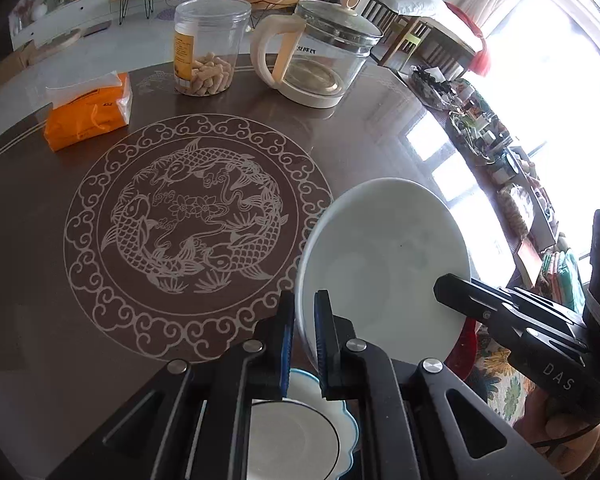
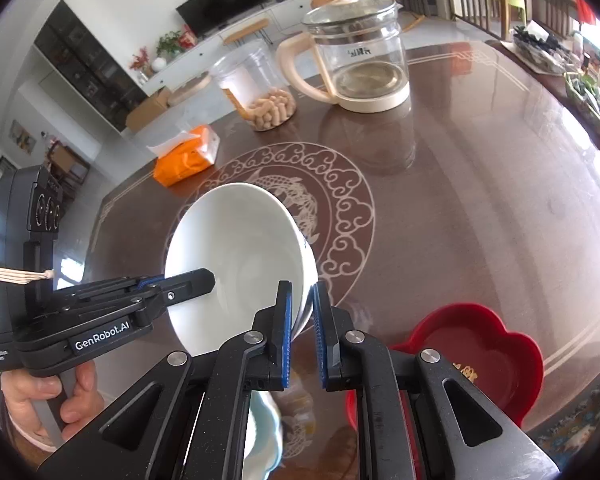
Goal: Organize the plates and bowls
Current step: 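Lift the printed white bowl with both tools and carry it over the blue-rimmed bowl, then lower the printed white bowl into the nested bowls with both tools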
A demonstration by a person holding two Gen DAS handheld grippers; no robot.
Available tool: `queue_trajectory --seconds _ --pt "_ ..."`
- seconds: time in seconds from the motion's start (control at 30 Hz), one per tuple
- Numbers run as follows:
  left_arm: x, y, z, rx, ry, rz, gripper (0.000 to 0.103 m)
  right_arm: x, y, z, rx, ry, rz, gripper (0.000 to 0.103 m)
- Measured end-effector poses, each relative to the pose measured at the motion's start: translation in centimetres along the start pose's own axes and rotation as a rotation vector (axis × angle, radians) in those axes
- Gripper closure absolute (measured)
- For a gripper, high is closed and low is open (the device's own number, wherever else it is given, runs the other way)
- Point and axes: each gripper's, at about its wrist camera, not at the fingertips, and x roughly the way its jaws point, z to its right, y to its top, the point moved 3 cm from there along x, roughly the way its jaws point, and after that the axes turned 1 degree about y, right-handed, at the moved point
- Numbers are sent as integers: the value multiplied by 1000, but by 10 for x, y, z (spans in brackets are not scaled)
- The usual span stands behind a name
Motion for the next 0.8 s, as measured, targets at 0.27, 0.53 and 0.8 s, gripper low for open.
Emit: queue_trajectory --seconds 0.27,0.53,0.8 --pt "-28 -80 -20 4 88 4 94 -4 -67 -39 -19 83 -68 91" --pt "-19 -125 -38 -23 146 -10 94 26 -118 -50 -5 90 -165 91" --pt "-7 -137 -42 -14 169 -22 94 36 -135 -55 -16 52 -189 91"
